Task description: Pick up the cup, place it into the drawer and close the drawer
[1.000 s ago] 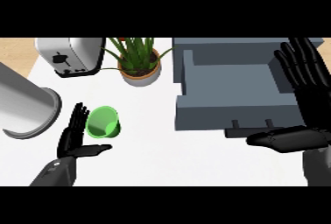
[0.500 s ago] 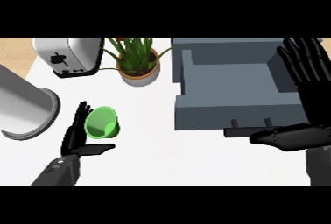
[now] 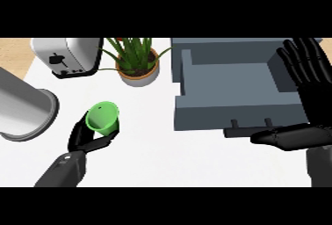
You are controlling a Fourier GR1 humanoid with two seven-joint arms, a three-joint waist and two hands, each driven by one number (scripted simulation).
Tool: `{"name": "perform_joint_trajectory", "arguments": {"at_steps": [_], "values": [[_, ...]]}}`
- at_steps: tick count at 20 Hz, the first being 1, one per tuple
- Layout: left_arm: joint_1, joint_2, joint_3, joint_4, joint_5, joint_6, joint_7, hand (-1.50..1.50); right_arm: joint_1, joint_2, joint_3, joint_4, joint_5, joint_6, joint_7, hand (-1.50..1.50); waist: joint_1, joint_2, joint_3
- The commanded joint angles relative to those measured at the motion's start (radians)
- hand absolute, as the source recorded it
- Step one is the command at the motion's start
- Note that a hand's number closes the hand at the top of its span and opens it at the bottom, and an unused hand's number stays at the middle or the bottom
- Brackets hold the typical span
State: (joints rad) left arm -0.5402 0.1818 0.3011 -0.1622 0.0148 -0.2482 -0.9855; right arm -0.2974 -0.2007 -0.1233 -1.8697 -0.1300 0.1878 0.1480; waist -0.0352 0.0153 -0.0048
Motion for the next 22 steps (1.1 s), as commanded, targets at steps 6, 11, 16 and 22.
{"name": "perform_joint_trajectory", "arguments": {"at_steps": [6,11,16,22], "values": [[0.029,-0.023,0.016,-0.08,-0.024,0.27,-0.242,1.5,0.035,0.004,-0.004,-0.009,0.008,0.005,-0.034,-1.5,-0.002,-0.001,0.001],[0.006,-0.043,0.084,-0.104,0.04,0.245,-0.264,1.5,-0.04,-0.022,-0.031,0.025,-0.012,-0.003,0.021,-1.5,0.016,-0.005,0.002],[-0.016,-0.031,0.098,-0.135,0.071,0.068,-0.246,1.5,0.072,0.03,0.016,-0.03,0.026,-0.011,-0.033,-1.5,0.009,-0.009,0.002],[-0.111,-0.067,0.003,-0.251,0.025,0.07,-0.11,1.5,0.033,-0.025,-0.039,0.011,-0.012,0.023,-0.025,-1.5,0.029,-0.018,0.005]]}}
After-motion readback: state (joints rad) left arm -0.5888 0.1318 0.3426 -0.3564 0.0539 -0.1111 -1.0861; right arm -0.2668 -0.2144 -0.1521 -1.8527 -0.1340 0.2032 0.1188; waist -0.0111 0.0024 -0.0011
